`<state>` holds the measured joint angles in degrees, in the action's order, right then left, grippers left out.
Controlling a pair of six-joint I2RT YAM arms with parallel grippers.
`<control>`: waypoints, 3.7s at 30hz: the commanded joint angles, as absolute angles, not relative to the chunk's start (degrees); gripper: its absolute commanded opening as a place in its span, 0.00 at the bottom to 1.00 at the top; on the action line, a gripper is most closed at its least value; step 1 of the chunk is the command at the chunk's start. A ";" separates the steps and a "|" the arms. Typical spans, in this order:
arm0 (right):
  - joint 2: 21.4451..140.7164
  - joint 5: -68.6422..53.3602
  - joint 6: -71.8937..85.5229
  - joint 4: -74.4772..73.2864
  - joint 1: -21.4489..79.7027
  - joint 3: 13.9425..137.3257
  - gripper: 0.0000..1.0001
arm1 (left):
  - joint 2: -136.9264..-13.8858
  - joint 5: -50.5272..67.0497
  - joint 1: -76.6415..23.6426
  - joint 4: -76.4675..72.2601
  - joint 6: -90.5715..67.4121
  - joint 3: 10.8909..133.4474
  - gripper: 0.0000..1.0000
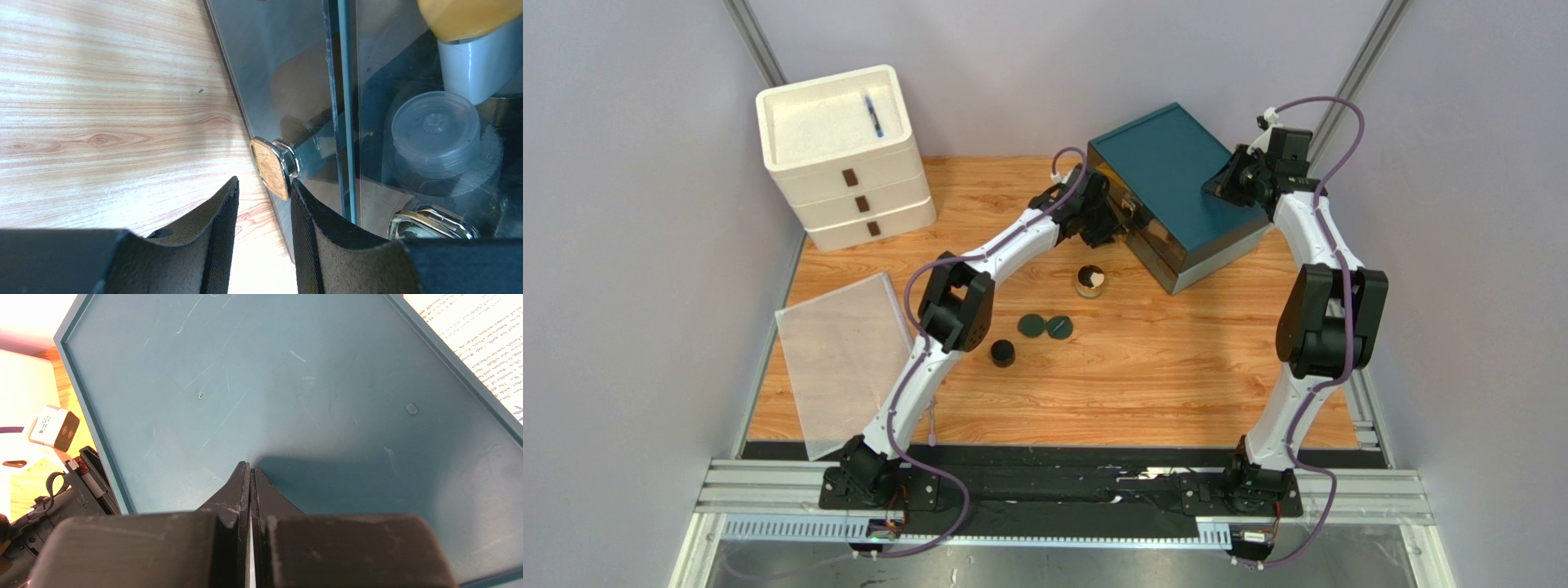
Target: Organize the makeup
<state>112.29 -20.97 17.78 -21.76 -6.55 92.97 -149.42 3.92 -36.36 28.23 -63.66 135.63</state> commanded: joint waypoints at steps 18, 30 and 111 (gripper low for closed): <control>123.13 -12.57 14.24 -42.89 -5.89 85.25 0.00 | -133.86 -5.54 -31.20 35.78 -60.47 114.97 0.41; 123.05 -12.66 14.15 -42.71 -5.89 84.90 0.00 | -131.40 -2.81 -31.38 29.01 -50.11 115.84 0.46; 123.40 -13.62 14.24 -42.89 -5.27 84.73 0.00 | -121.52 21.26 -37.52 20.22 -40.23 108.50 0.00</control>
